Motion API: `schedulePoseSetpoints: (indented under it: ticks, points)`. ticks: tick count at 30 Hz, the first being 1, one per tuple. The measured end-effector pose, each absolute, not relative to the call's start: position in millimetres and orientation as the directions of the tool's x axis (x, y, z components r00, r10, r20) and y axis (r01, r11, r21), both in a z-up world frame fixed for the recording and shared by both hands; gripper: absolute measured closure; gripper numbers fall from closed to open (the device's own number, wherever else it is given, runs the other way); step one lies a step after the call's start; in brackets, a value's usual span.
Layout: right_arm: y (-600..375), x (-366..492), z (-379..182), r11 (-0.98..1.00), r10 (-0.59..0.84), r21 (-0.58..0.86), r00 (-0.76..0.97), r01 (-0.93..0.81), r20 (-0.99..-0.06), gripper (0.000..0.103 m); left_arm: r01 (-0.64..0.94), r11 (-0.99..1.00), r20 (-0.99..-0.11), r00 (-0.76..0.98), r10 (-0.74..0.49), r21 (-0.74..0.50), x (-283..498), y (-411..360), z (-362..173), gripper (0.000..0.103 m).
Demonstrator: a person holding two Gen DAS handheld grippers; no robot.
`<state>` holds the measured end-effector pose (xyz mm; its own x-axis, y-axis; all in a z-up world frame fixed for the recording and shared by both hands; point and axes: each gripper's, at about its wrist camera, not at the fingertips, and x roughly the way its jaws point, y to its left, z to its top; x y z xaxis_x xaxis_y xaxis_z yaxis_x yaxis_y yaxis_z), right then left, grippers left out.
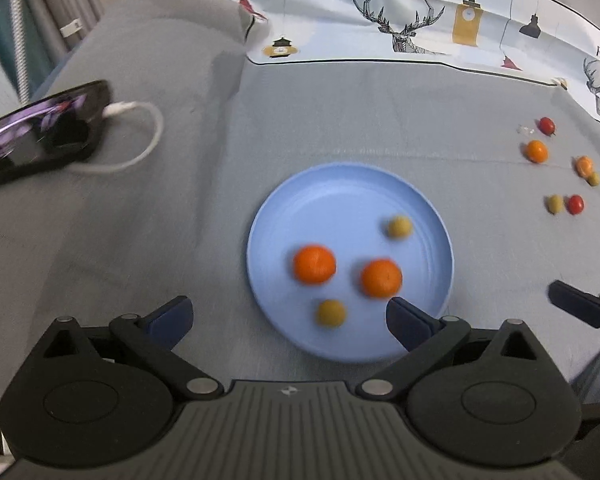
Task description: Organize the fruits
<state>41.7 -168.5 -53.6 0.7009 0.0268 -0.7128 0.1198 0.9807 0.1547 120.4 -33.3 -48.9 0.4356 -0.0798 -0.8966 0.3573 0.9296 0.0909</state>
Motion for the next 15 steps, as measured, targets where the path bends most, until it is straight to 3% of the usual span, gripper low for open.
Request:
schedulePoseSetpoints:
  ticks: [15]
  points:
    - [-134, -61, 8, 0.988, -0.034, 0.104, 0.808, 0.117, -0.588, 0.002, 0.328, 0.941, -0.836, 0.536, -0.115, 0.08, 3, 5, 6, 0.0]
